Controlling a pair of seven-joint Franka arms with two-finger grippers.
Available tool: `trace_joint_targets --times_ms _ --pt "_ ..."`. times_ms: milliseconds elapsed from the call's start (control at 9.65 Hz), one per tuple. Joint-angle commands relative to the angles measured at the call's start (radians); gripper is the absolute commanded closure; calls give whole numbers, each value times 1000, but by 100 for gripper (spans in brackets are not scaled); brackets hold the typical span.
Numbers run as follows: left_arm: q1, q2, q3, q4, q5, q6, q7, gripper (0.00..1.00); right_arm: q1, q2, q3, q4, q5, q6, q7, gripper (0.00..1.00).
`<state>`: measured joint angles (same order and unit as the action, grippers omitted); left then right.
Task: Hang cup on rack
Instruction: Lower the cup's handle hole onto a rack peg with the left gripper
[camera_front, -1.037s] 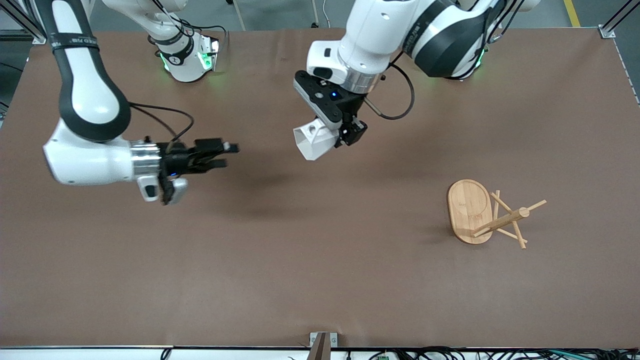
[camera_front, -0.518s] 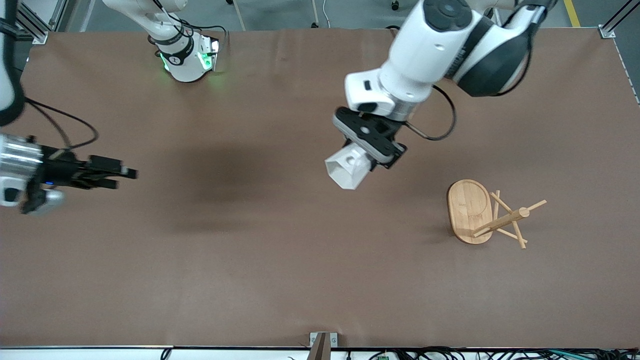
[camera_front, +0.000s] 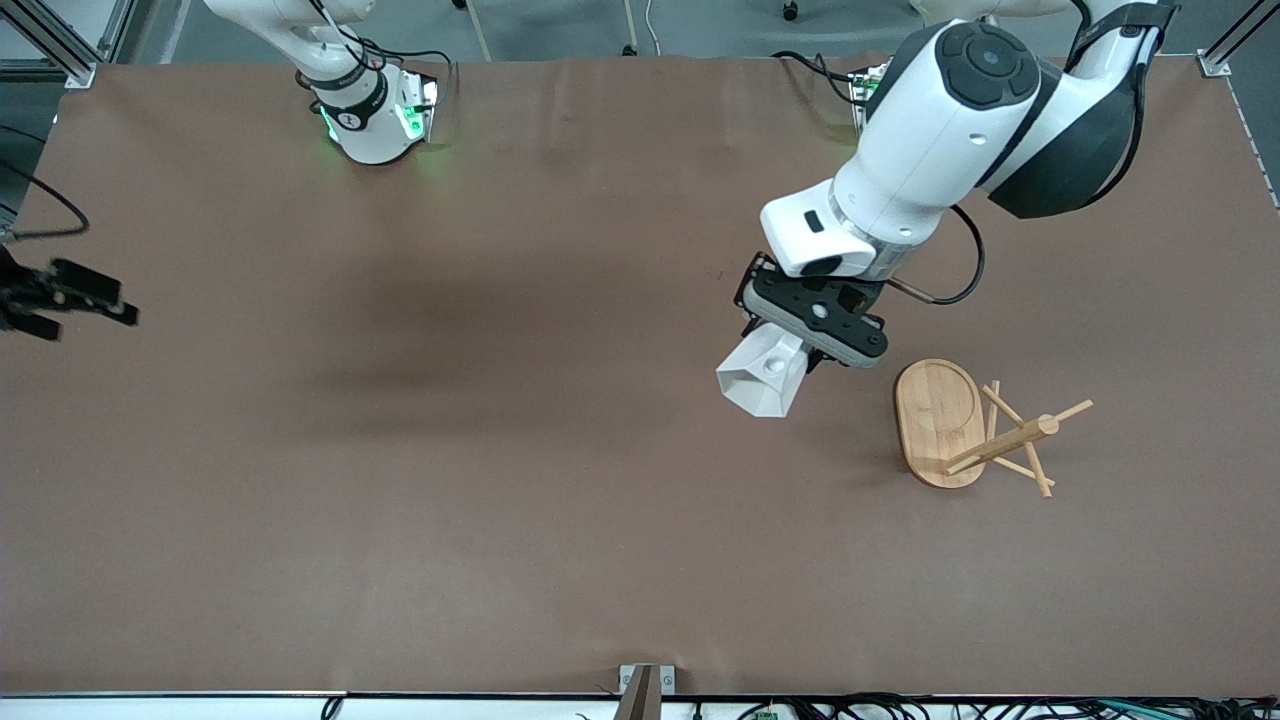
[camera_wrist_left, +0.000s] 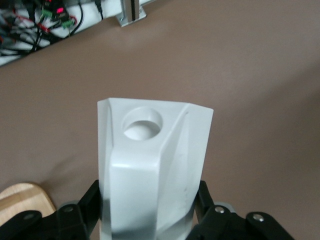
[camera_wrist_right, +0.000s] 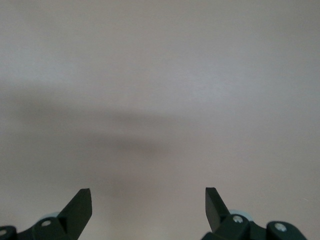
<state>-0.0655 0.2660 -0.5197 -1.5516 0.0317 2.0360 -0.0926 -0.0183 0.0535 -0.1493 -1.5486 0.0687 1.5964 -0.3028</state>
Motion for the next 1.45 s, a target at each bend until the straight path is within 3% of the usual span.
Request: trace_joint_targets --times_ms 0,104,207,622,933,1348 --pt "4 -109 70 -178 -97 16 -7 99 -3 -41 -9 54 -53 -68 22 0" --pt "12 -141 102 -220 -152 18 -6 99 -3 -37 -19 137 -73 -154 16 0" --pt "32 -168 118 -260 -183 20 -6 99 -3 -37 -19 154 -93 -170 13 0" --pt "64 -278 159 -523 -185 120 32 98 -3 -38 -12 157 -81 -202 22 0" --pt "87 -280 204 -623 -185 219 196 98 -3 -102 -3 38 -82 -118 91 2" --pt "87 -257 253 -634 -185 250 345 98 -17 -135 28 -91 -84 16 174 5"
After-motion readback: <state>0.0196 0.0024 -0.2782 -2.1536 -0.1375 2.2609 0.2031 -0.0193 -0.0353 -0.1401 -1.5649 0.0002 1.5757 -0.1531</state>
